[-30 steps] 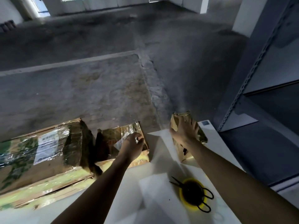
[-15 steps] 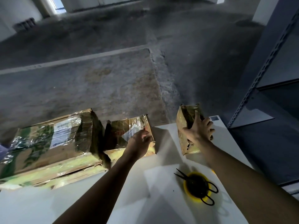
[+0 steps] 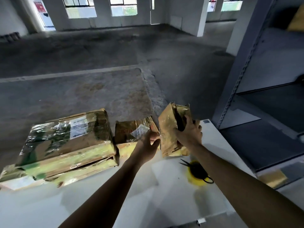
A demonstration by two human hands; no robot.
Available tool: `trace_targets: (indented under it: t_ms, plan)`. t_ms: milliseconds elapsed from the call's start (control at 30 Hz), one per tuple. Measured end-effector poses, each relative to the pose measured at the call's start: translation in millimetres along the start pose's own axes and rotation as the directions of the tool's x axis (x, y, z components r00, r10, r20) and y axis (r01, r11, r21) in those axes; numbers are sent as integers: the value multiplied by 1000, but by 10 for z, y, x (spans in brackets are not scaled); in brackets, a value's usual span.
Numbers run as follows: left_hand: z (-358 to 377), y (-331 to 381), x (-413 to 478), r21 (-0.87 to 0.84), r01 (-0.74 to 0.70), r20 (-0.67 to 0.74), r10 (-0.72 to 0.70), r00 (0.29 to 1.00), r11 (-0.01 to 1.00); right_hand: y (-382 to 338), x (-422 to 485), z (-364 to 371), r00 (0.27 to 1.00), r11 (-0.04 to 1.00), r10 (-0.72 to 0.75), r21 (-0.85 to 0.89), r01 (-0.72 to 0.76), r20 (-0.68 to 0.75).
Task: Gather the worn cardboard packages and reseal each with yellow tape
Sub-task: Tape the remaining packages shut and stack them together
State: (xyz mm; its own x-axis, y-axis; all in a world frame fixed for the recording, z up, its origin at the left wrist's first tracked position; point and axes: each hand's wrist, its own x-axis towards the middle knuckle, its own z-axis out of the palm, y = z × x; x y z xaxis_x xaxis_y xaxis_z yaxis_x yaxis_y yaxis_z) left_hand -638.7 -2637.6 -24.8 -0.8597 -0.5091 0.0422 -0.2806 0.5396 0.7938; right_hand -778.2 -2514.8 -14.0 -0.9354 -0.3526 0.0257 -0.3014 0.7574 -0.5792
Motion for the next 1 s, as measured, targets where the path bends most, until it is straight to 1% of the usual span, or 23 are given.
trace_targets:
  t_ms: [100, 300, 367, 433, 500, 567, 667, 733, 767, 833, 867, 933, 1000]
  plan:
    - [-22, -9, -255, -36, 6, 43, -5, 999, 999, -40, -435, -21, 1000, 1000, -19, -23, 20, 24]
    - [-111, -28, -641, -66, 32, 51, -28, 998, 997, -37, -952, -13, 976, 999, -52, -3, 54, 211]
    - [-195, -59, -725, -49, 23, 14, -23, 1000, 999, -82, -1046, -12, 949, 998, -62, 38, 53, 309]
    - [-269, -122, -785, -2, -6, -46, 6, 999, 1000, -116, -1114, 22, 917, 994, -102, 68, 82, 387]
    - [-322, -197, -831, 38, -17, -91, 20, 996, 999, -103, -1129, 127, 887, 986, -165, 56, 156, 432]
    - [-361, -269, -858, 67, 53, -93, -47, 995, 996, -136, -1170, 193, 845, 968, -212, -11, 249, 491]
    - [-351, -424, -886, 115, 217, -57, -212, 976, 969, -133, -1193, 322, 792, 935, -270, -48, 352, 548]
    - [-301, -516, -929, 91, 283, -46, -280, 959, 955, -117, -1193, 446, 780, 924, -289, -50, 378, 555]
    - [-272, -548, -954, 82, 294, -42, -292, 956, 952, -113, -1190, 506, 781, 925, -292, -44, 377, 552]
    - [-226, -582, -999, 89, 305, -2, -307, 952, 948, -101, -1168, 630, 800, 937, -279, -31, 348, 532]
    - [-217, -572, -1022, 88, 331, 46, -335, 941, 940, -96, -1149, 687, 811, 949, -255, -25, 315, 526]
    - [-173, -570, -1049, 76, 397, 157, -404, 901, 915, -86, -1095, 776, 819, 968, -204, -14, 251, 537]
    - [-122, -541, -1098, 66, 428, 248, -430, 868, 902, -65, -1037, 826, 807, 976, -201, 42, 215, 555]
